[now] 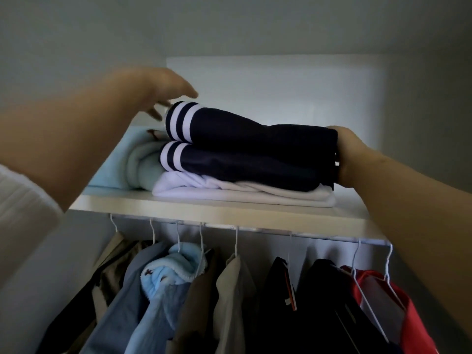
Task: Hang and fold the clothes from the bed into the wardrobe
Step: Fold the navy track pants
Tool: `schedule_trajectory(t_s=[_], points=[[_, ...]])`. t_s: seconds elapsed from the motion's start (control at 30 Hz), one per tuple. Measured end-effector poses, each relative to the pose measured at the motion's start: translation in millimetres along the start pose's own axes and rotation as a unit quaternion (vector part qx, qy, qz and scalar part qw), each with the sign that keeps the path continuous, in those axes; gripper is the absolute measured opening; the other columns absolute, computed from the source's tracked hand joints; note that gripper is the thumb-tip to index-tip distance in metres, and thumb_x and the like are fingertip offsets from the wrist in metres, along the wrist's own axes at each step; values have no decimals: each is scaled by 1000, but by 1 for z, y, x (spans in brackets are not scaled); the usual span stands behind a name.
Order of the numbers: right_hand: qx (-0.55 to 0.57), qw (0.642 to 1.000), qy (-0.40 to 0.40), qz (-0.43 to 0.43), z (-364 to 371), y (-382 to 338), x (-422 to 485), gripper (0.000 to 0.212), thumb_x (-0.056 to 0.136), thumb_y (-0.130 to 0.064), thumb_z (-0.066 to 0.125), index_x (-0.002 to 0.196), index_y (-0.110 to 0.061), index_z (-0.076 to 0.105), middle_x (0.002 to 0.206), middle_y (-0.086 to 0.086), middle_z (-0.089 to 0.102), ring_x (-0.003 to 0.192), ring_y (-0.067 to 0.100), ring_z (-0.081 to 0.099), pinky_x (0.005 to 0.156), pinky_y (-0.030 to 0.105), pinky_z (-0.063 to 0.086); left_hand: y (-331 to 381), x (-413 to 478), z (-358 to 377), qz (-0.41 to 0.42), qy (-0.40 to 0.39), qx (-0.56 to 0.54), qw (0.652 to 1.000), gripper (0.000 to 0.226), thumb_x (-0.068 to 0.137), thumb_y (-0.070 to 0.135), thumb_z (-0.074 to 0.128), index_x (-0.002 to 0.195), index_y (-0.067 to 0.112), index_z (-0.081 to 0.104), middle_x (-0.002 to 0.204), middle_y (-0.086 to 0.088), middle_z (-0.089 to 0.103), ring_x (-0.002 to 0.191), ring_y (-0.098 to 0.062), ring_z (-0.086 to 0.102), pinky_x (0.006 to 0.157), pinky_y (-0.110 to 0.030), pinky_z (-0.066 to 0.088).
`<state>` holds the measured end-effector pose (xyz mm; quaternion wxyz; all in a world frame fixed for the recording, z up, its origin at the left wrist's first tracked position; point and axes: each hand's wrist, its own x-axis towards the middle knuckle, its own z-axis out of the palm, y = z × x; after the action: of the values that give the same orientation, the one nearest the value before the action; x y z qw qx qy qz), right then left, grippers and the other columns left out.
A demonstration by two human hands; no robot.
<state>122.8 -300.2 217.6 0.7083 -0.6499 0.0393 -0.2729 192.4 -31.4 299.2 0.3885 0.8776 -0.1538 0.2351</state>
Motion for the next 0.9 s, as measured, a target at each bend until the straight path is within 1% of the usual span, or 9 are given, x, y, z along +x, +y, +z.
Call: schedule_trajectory(t_s=[0.13, 0.23, 0.3, 0.37, 0.47, 0.63, 0.73, 0.83, 0.9], points=[[-12, 987, 97, -128, 6, -8, -11, 14, 86, -29, 54, 94, -18, 56, 76, -6, 48, 68, 12, 49, 59, 23, 40, 11, -37, 3, 207, 24, 78, 975, 48, 93, 51, 43, 131, 23, 52, 137, 1, 50, 124, -20, 46, 96, -25, 28], [-24, 964, 59, -258, 16, -10, -35, 13, 84, -23, 60, 72, -23, 67, 76, -19, 62, 81, 1, 59, 77, 18, 46, -1, -59, 15, 265, -83, 221, 935, 45, 94, 53, 36, 131, 32, 49, 134, 4, 53, 121, -20, 49, 104, -29, 32], [-98, 943, -18, -318, 16, -5, -50, 15, 84, -16, 60, 74, -14, 70, 74, -10, 66, 74, 0, 60, 74, 17, 47, -15, -66, 19, 286, -96, 254, 919, 46, 94, 53, 34, 133, 30, 46, 133, 3, 53, 120, -21, 48, 105, -38, 34], [-219, 917, -70, -325, 12, 1, -63, 16, 86, -16, 58, 76, -14, 70, 74, -3, 65, 73, 5, 57, 71, 18, 45, -26, -73, 18, 298, -73, 254, 917, 50, 93, 58, 31, 133, 30, 46, 131, 4, 54, 121, -22, 46, 105, -44, 33], [-365, 880, -47, -300, 9, 4, -74, 18, 88, -24, 55, 79, -19, 70, 78, -3, 66, 76, 11, 58, 70, 19, 45, -32, -80, 19, 281, -64, 239, 927, 52, 91, 59, 25, 124, 32, 53, 124, 3, 59, 117, -23, 47, 103, -42, 31], [-568, 724, 77, -384, 36, -11, -79, 33, 91, -41, 41, 98, -20, 65, 85, -3, 62, 86, 21, 54, 81, 32, 27, 2, -74, 35, 240, 34, 319, 916, 46, 98, 48, 19, 94, 25, 59, 113, -8, 64, 99, -27, 53, 87, -35, 29], [-623, 709, -24, -330, 45, 2, -78, 42, 93, -52, 32, 125, -34, 51, 121, -6, 59, 114, 21, 51, 93, 37, 28, -3, -81, 56, 243, 14, 362, 900, 45, 99, 40, 13, 100, 26, 56, 122, -3, 59, 116, -24, 49, 98, -40, 26], [-630, 717, -44, -295, 41, 23, -76, 44, 94, -50, 31, 131, -34, 46, 123, -4, 58, 119, 20, 46, 102, 41, 25, -19, -88, 71, 252, 16, 356, 900, 37, 98, 30, 14, 88, 25, 49, 123, 4, 58, 129, -17, 39, 107, -43, 16], [-621, 725, -42, -295, 41, 26, -75, 43, 95, -48, 31, 132, -33, 46, 125, -3, 57, 123, 20, 43, 105, 43, 22, -22, -91, 75, 254, 42, 325, 910, 41, 99, 31, 16, 99, 24, 56, 125, 7, 57, 131, -14, 34, 110, -43, 10]])
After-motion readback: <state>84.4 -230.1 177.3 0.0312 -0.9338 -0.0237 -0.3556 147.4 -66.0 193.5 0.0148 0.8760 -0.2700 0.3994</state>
